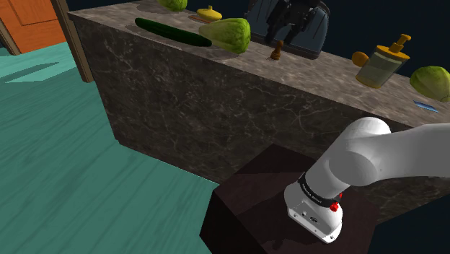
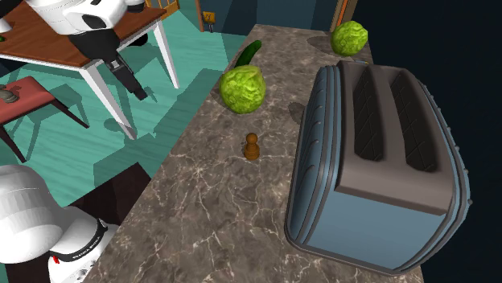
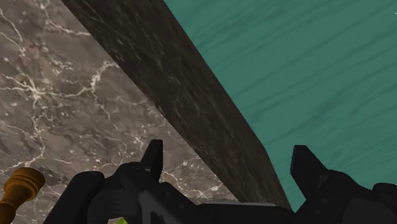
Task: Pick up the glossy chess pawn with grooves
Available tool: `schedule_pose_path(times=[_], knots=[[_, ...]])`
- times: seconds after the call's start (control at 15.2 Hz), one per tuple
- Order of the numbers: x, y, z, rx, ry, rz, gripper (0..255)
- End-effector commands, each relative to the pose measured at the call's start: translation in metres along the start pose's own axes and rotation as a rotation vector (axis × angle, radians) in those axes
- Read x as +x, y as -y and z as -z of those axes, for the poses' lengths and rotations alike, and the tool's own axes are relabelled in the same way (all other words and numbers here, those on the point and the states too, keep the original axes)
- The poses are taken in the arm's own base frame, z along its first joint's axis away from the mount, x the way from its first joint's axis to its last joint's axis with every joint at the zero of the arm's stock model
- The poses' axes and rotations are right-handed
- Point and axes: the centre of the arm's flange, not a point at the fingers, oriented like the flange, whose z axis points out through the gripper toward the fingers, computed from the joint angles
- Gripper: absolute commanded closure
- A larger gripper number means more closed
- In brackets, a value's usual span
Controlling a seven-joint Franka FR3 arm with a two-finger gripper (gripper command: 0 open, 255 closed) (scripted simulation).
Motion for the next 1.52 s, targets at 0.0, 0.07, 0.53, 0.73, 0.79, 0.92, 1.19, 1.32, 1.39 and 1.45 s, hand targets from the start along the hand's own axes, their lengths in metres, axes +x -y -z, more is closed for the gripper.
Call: schedule_pose_path(times=[0.0,0.07,0.53,0.73,0.79,0.92,1.19,1.32,1.39,1.45], knots=[[0.000,0.000,0.000,0.000,0.000,0.000,0],[0.007,-0.011,-0.003,-0.003,0.003,0.001,0],[0.056,-0.086,-0.022,-0.023,0.025,0.009,0],[0.077,-0.118,-0.030,-0.031,0.035,0.013,0],[0.084,-0.129,-0.033,-0.034,0.038,0.014,0],[0.098,-0.150,-0.038,-0.039,0.044,0.016,0],[0.126,-0.193,-0.049,-0.051,0.057,0.021,0],[0.141,-0.214,-0.054,-0.056,0.063,0.023,0],[0.148,-0.225,-0.056,-0.059,0.066,0.024,0],[0.155,-0.236,-0.059,-0.062,0.069,0.025,0]])
